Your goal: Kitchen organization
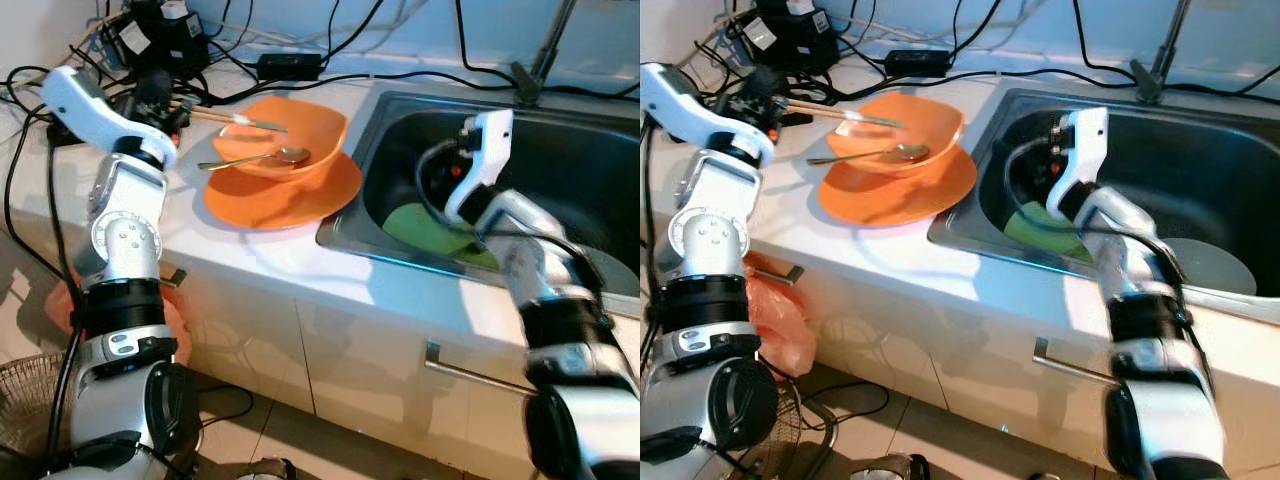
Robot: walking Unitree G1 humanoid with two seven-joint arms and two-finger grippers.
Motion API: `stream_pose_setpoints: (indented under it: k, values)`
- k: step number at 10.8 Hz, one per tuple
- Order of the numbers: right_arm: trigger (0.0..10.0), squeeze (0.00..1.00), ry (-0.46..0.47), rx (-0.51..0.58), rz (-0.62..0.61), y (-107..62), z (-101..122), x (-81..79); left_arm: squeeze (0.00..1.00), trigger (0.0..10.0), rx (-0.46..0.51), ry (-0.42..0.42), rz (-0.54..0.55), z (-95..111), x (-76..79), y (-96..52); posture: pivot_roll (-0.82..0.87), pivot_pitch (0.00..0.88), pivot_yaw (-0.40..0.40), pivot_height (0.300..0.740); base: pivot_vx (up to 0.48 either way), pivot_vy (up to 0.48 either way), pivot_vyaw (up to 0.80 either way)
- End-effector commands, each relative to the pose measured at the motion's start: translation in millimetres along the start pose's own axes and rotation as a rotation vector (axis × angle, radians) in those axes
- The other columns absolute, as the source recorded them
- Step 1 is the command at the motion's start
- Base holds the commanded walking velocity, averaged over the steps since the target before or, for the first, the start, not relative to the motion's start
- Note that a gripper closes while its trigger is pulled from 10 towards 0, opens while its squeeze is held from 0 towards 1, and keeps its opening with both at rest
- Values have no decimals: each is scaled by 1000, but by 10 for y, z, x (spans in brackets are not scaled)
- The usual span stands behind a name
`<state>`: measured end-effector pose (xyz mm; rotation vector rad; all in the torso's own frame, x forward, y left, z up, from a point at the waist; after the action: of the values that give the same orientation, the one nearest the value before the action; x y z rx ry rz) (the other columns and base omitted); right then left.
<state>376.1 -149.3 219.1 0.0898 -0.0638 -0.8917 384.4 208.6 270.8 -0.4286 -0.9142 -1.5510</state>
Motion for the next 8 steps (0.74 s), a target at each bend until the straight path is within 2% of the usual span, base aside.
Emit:
stream_pose_setpoints:
  k: [1,4,6,7,8]
  values:
    - [10000,0,-7,13,77,-14,52,-81,0,0,6,-4,-37,51,80,26,122,73,121,740,0,0,0]
    - [10000,0,-36,-12,198,-106,89,-182,0,0,2,-11,-42,59,74,33,121,71,120,740,0,0,0]
    - [10000,0,-30,-17,323,-197,92,-329,0,0,-1,-41,-43,68,70,26,127,69,116,740,0,0,0]
    - [10000,0,-42,-28,339,-220,84,-347,0,0,-1,-63,-46,79,72,32,126,68,118,740,0,0,0]
    - [10000,0,-32,-27,304,-210,102,-294,0,0,-4,-134,-77,65,140,66,125,68,119,740,0,0,0]
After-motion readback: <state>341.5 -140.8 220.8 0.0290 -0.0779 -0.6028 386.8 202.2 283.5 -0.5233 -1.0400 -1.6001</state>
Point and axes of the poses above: a point about 5 cm out from each wrist's last joint towards the gripper, its own y axis pointing out of the wrist towards the gripper, its own z axis along the axis of the wrist's last joint, x = y × z, the point moved 1 cm from there along y, pointing out of the wrist towards the gripper, and after that the axes turned 8 degrees about -y, right-handed, at the moved point
